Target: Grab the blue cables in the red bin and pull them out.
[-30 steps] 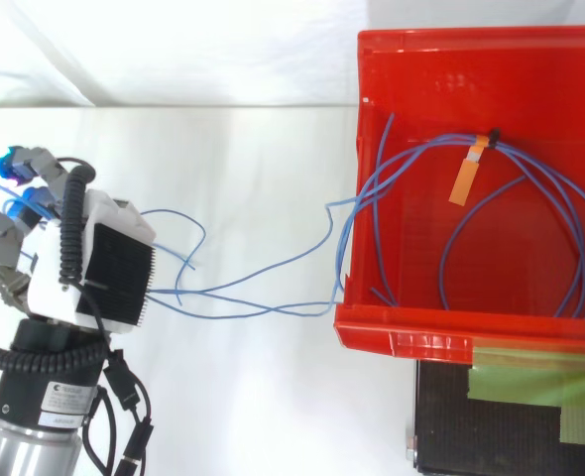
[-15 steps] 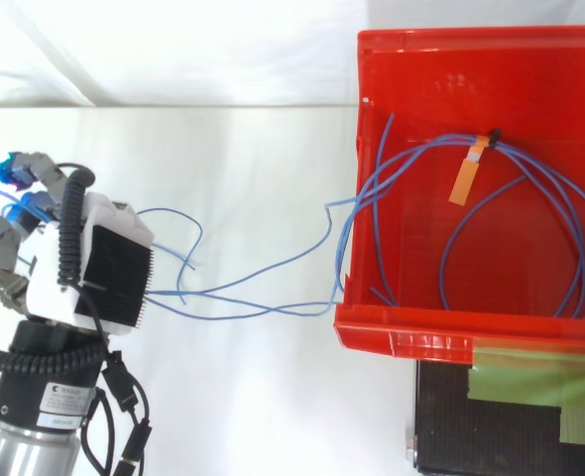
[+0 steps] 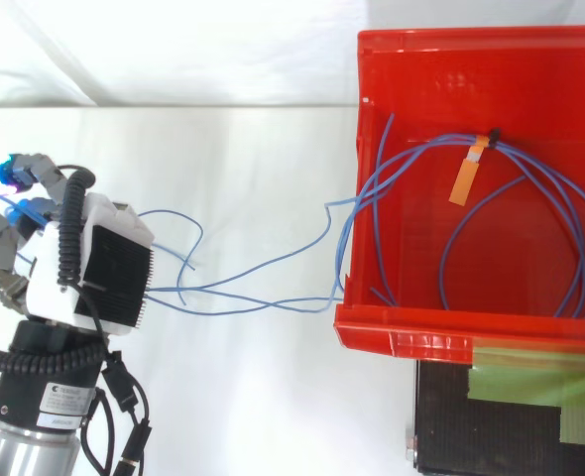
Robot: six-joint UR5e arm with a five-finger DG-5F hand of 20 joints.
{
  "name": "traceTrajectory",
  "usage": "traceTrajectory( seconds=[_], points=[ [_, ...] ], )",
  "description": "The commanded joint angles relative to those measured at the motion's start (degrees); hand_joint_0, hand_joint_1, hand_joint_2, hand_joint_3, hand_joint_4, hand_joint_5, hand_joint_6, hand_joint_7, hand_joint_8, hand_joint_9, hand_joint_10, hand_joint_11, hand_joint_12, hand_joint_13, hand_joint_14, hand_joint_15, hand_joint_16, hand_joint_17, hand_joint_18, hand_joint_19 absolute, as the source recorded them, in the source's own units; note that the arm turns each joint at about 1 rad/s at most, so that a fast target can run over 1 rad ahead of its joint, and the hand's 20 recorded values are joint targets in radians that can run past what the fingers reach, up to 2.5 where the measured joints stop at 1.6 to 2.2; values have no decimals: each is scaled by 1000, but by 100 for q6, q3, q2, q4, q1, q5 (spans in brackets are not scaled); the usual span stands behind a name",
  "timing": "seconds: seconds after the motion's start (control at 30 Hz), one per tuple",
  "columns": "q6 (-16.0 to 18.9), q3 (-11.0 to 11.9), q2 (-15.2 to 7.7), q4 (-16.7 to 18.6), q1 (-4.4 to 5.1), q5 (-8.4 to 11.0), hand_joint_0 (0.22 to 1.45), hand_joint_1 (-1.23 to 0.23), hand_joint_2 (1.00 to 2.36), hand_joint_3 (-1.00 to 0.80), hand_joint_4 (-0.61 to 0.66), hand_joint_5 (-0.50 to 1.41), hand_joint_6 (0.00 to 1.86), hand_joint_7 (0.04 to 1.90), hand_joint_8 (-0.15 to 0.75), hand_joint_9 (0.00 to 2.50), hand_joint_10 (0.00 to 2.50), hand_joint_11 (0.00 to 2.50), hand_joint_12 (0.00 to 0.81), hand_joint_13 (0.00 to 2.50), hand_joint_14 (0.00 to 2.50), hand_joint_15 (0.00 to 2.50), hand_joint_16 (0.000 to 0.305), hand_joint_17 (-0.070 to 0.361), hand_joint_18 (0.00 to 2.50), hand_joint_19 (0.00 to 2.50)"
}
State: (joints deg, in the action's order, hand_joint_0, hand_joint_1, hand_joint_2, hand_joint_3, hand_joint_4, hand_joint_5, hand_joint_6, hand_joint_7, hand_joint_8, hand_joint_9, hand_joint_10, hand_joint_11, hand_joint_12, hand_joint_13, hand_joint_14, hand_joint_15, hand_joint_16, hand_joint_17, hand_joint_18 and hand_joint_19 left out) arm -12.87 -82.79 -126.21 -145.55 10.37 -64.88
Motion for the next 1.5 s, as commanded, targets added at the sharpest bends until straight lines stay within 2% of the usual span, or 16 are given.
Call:
traceTrajectory(
  seconds=[0.0, 0.3, 0.6, 1.03, 1.47],
  points=[
    [0, -1, 0, 0, 0, 2, 560, -882, 1000, -1000, 335, 1076, 2, 868, 429, 1700, 11, 1888, 357, 1244, 2500, 441, 62, 140, 1187, 938],
    [0, 8, 0, 0, 0, 2, 560, -894, 1000, -1000, 323, 1095, 2, 883, 417, 1723, 13, 1881, 349, 1258, 2500, 459, 62, 141, 1208, 968],
    [-9, 8, 0, 0, 0, -7, 606, -914, 1000, -1000, 311, 1104, 0, 903, 405, 1731, 16, 1888, 338, 1238, 2500, 481, 57, 128, 1215, 1123],
    [-27, -1, 0, 0, 9, -244, 627, -928, 1000, -1000, 308, 1104, 24, 902, 389, 1737, 14, 1920, 331, 1228, 2500, 507, 54, 122, 1225, 1186],
    [-35, 8, 9, 0, 9, -253, 634, -937, 1000, -1000, 284, 1104, 95, 871, 384, 1755, 15, 1922, 323, 1231, 2500, 517, 54, 121, 1248, 1205]
  ],
)
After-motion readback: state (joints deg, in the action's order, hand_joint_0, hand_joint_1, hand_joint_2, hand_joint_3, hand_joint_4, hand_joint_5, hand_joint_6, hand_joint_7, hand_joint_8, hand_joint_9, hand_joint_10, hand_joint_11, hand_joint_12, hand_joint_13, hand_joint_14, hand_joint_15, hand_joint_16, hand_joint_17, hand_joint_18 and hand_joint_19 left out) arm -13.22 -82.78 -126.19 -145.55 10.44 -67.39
